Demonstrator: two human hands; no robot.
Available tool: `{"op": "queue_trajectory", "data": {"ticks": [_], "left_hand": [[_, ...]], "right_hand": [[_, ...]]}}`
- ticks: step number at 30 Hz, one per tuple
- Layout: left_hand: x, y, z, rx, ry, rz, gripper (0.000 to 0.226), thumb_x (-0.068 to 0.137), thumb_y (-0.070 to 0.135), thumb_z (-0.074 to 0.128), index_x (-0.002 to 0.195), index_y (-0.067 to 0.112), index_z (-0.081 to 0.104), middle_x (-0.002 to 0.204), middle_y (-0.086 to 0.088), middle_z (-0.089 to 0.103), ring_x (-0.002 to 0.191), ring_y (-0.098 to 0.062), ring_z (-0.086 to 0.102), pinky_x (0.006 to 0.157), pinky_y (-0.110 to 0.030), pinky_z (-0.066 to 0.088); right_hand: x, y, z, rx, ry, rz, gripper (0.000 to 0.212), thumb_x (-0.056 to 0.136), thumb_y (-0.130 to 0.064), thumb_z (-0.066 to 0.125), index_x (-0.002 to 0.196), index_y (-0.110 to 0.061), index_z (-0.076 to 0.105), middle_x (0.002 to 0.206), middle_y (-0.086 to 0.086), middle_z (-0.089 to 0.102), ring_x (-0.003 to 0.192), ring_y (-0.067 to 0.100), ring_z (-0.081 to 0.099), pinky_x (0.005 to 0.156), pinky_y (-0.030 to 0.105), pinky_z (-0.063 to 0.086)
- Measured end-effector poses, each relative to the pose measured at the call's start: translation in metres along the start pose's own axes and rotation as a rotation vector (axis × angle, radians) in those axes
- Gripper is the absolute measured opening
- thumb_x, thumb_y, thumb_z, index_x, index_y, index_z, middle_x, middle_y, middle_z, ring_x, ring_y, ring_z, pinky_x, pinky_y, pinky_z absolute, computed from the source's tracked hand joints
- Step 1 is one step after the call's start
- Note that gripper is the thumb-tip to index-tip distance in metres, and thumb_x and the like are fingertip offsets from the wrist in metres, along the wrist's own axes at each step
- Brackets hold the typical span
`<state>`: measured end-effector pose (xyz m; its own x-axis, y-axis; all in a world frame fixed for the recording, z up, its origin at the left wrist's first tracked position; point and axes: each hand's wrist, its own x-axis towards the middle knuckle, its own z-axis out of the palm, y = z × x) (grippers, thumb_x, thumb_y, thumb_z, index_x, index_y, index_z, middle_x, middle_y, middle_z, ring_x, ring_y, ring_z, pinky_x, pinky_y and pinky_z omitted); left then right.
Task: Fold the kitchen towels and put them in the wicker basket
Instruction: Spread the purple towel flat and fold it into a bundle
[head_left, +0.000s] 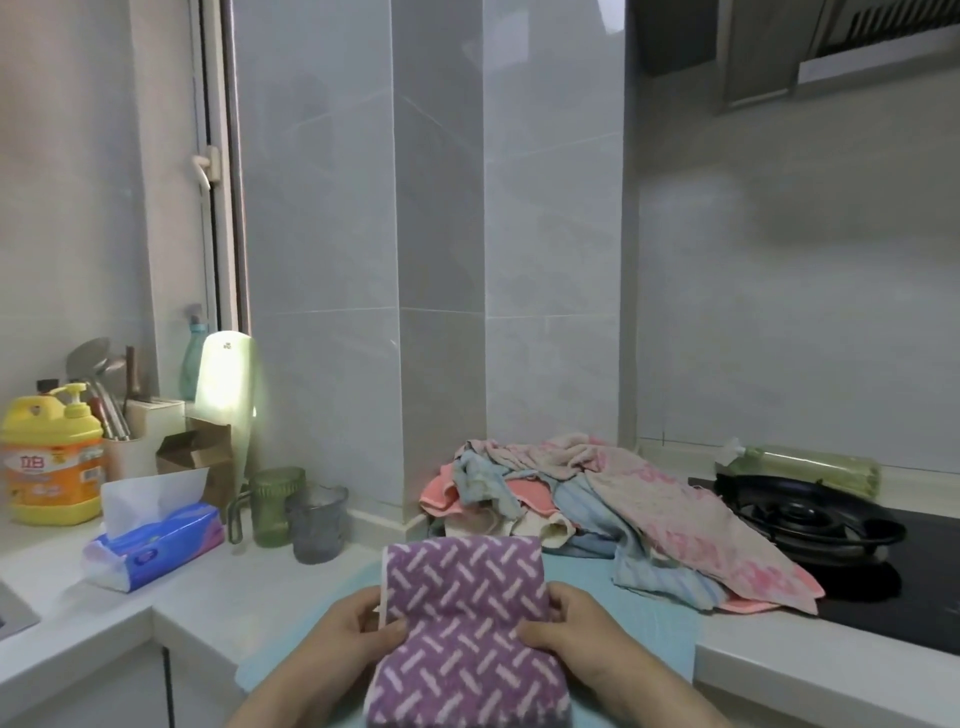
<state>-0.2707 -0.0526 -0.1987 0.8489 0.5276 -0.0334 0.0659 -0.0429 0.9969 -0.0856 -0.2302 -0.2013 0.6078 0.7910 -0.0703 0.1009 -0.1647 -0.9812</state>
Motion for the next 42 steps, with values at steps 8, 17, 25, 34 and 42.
{"op": "queue_trajectory", "data": {"ticks": [8,17,25,34,42], "left_hand": [[0.01,-0.014,-0.009,-0.103,0.03,-0.006,0.032,0.089,-0.01,0.058,0.119,0.002,0.062,0.111,-0.023,0.07,0.103,-0.042,0.067,0.096,-0.053,0.05],[0.003,-0.011,0.0,-0.035,0.078,0.016,0.04,0.081,-0.02,0.059,0.113,0.003,0.065,0.104,-0.021,0.073,0.096,-0.038,0.07,0.089,-0.051,0.054],[-0.006,-0.009,0.008,0.126,0.143,0.08,0.041,0.082,-0.01,0.067,0.11,0.018,0.07,0.099,-0.007,0.076,0.093,-0.023,0.073,0.08,-0.039,0.059],[-0.013,-0.011,0.017,0.352,0.236,0.214,0.037,0.08,-0.003,0.072,0.097,0.03,0.074,0.093,0.014,0.076,0.089,-0.007,0.071,0.072,-0.024,0.058],[-0.018,-0.001,0.013,0.458,0.318,0.254,0.054,0.079,0.012,0.077,0.112,0.05,0.055,0.11,0.019,0.064,0.09,-0.007,0.057,0.077,-0.022,0.048]], "right_hand": [[0.009,0.007,-0.01,0.216,-0.109,0.004,0.042,0.086,0.009,0.059,0.121,-0.013,0.053,0.109,0.016,0.072,0.104,0.041,0.067,0.094,0.058,0.048],[0.011,0.017,-0.011,0.212,-0.127,-0.071,0.06,0.079,0.023,0.048,0.121,-0.018,0.06,0.113,0.008,0.071,0.102,0.032,0.068,0.084,0.051,0.051],[0.01,0.017,-0.005,0.127,-0.142,-0.116,0.06,0.077,0.025,0.048,0.117,-0.016,0.067,0.117,0.01,0.071,0.109,0.026,0.068,0.093,0.053,0.053],[-0.017,0.002,-0.011,-0.278,0.042,-0.226,0.046,0.086,-0.011,0.067,0.121,-0.037,0.054,0.116,-0.014,0.062,0.096,0.005,0.062,0.082,0.025,0.055],[-0.02,0.002,-0.001,-0.215,0.149,-0.264,0.04,0.084,-0.009,0.071,0.107,-0.039,0.058,0.107,-0.01,0.067,0.094,0.016,0.068,0.087,0.038,0.056]]}}
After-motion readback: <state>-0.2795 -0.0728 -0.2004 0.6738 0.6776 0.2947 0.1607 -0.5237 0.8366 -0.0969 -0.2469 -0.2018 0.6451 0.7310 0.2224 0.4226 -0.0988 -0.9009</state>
